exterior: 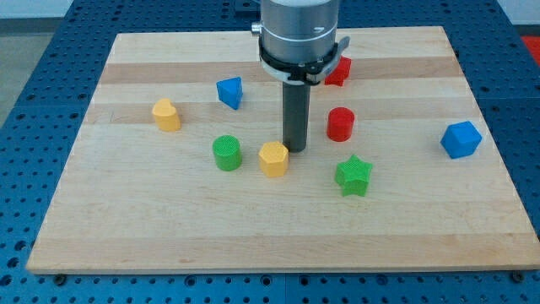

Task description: Place the yellow hexagon to the left of the green star

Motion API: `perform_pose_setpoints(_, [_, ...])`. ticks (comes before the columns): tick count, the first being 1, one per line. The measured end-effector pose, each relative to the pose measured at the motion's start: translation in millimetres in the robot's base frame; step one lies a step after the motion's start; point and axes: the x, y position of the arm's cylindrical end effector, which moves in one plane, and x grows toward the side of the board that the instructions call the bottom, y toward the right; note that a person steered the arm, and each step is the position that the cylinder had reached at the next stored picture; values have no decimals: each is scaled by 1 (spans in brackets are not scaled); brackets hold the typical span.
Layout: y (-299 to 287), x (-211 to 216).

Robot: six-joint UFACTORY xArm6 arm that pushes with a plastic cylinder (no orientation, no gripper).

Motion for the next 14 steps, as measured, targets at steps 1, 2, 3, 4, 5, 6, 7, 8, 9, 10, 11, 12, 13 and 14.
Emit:
perform_pose_setpoints(1, [0,-24])
perform_pose_setpoints(2, [0,-50])
perform_pose_setpoints(3, [5,-59])
perform_pose_setpoints(4, [6,-59])
perform_pose_setpoints(5, [6,-55])
perform_pose_setpoints(6, [6,-35])
perform_pose_setpoints(7, [6,-17])
perform_pose_setpoints(8, [11,-12])
perform_pose_setpoints(9, [26,-15])
perform_pose_setpoints(10, [42,-28])
perform_pose_setpoints(11, [50,-34])
perform_pose_setpoints(12, [50,-34])
perform_pose_setpoints(13, [42,-34])
perform_pose_setpoints(14, [21,-37])
